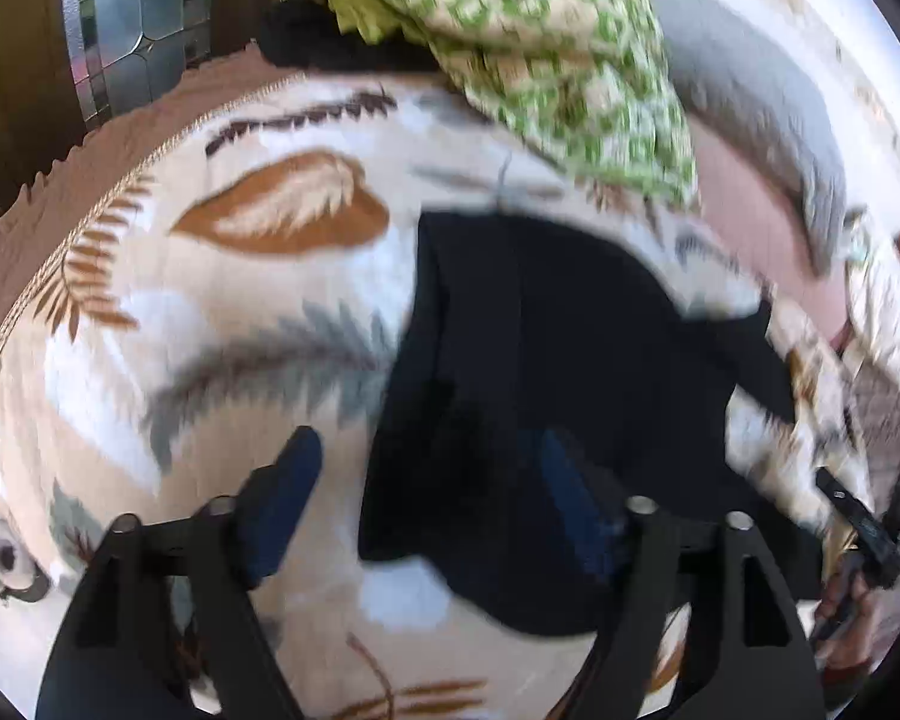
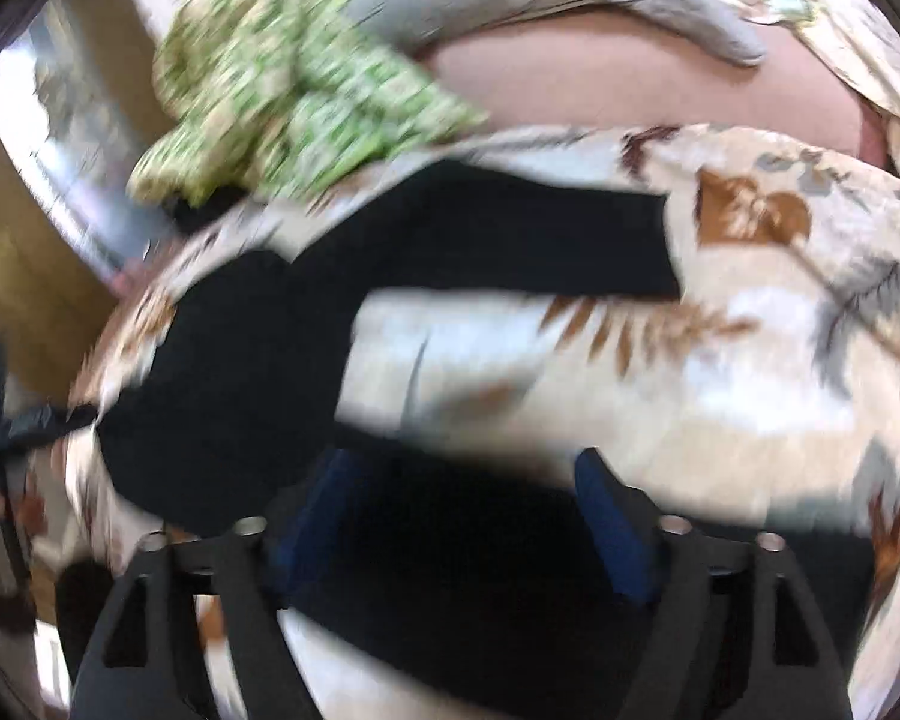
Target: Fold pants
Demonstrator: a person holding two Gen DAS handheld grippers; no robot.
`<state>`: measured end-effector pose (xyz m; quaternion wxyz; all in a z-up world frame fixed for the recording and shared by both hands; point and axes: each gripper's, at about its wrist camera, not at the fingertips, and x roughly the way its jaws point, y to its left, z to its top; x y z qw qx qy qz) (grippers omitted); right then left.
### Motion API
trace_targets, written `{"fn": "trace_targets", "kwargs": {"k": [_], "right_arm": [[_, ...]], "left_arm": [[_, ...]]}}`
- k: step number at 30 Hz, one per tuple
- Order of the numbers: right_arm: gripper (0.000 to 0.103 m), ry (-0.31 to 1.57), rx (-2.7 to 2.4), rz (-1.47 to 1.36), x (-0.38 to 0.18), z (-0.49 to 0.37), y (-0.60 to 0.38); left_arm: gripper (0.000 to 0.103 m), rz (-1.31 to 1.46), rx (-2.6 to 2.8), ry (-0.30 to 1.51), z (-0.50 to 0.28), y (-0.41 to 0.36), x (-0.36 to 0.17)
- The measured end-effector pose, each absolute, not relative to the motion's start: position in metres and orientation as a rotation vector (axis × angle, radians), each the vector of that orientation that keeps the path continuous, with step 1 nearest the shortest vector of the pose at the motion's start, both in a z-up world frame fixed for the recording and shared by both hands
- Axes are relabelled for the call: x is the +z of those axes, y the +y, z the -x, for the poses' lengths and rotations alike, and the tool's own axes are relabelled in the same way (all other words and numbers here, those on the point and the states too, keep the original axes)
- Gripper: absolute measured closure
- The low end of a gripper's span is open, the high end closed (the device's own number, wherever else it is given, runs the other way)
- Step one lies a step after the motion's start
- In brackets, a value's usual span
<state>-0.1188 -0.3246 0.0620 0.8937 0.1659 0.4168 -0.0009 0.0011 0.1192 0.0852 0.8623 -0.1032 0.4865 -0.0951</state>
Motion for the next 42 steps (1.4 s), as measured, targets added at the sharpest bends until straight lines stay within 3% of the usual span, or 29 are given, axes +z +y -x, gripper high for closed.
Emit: {"fn": "trace_targets", "kwargs": {"k": [1,9,16,17,18,19,20,21,22,23,32,42], "right_arm": [[0.02,0.852,-0.018,-0.376,0.063,0.111,-0.331],[0.02,0.844,-0.25,-0.795,0.006,0.054,-0.424],[0.017,0.765,-0.267,-0.89,-0.002,0.03,-0.437],[0.028,0.767,-0.268,-0.861,-0.001,0.023,-0.435],[0.074,0.772,-0.265,-0.832,0.0,0.016,-0.432],[0.099,0.783,-0.267,-0.807,0.0,0.011,-0.431],[0.097,0.805,-0.236,-0.811,-0.001,0.006,-0.43],[0.097,0.8,-0.204,-0.825,0.002,0.008,-0.431],[0.097,0.786,-0.191,-0.816,0.007,0.012,-0.43],[0.097,0.754,-0.174,-0.785,0.021,0.02,-0.429],[0.098,0.587,-0.16,-0.669,0.116,0.15,-0.464],[0.097,0.763,-0.191,-0.716,0.053,0.259,-0.457]], "left_arm": [[0.018,0.23,-0.205,1.009,-0.011,0.122,0.087],[0.017,0.283,-0.182,1.045,-0.104,0.108,0.057],[0.016,0.213,-0.149,1.15,-0.151,0.084,0.016],[0.017,0.151,-0.162,1.119,-0.15,0.075,0.018],[0.021,0.112,-0.201,1.105,-0.147,0.069,0.02],[0.048,0.075,-0.252,1.097,-0.144,0.062,0.022],[0.068,0.036,-0.27,1.094,-0.14,0.056,0.026],[0.077,0.014,-0.265,1.084,-0.136,0.054,0.03],[0.096,0.007,-0.279,1.066,-0.13,0.054,0.036],[0.1,0.013,-0.307,1.049,-0.123,0.056,0.044],[0.1,0.085,-0.489,0.898,-0.037,0.092,0.103],[0.101,0.152,-0.405,1.07,0.012,0.137,0.05]]}}
